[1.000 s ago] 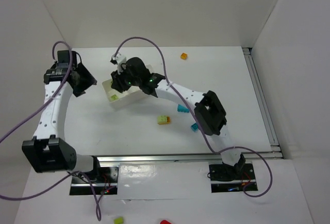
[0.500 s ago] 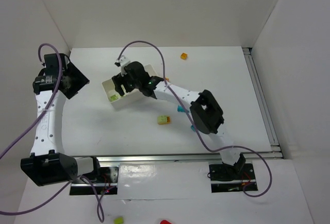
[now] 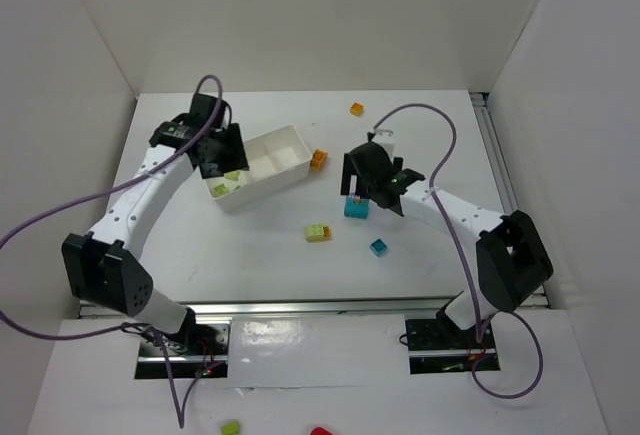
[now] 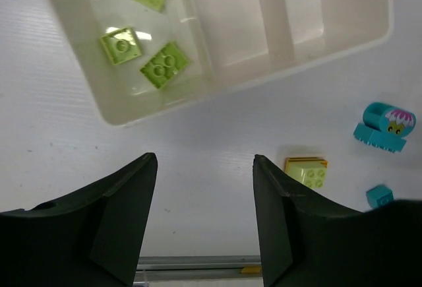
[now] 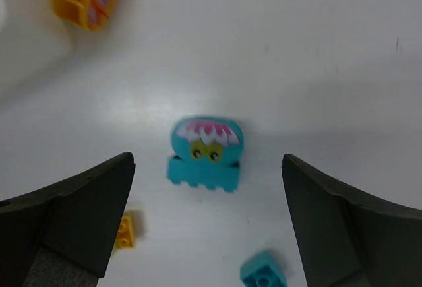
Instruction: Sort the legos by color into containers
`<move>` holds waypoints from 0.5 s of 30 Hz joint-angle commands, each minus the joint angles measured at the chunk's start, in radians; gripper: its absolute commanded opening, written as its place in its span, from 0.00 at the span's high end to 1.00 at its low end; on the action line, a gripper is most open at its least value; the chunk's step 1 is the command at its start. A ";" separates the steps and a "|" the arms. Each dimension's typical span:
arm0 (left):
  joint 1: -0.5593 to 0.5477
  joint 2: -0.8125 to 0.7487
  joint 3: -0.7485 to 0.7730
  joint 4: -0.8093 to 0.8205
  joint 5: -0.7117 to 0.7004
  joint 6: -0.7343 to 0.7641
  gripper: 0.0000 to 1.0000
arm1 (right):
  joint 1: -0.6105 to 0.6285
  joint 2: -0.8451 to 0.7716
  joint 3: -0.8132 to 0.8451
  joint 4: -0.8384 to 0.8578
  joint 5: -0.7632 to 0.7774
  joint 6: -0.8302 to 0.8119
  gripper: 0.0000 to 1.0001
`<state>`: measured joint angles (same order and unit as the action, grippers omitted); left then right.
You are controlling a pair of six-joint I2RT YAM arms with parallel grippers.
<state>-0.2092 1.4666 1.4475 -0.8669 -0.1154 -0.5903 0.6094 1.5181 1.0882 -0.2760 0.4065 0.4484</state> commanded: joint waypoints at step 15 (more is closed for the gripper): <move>-0.237 0.193 0.135 0.000 -0.006 0.073 0.30 | -0.016 -0.242 -0.393 -0.172 -0.185 0.302 0.03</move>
<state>-0.4343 1.6451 1.5291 -0.8665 -0.1146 -0.5266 0.6018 1.2804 0.7219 -0.4641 0.2886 0.6933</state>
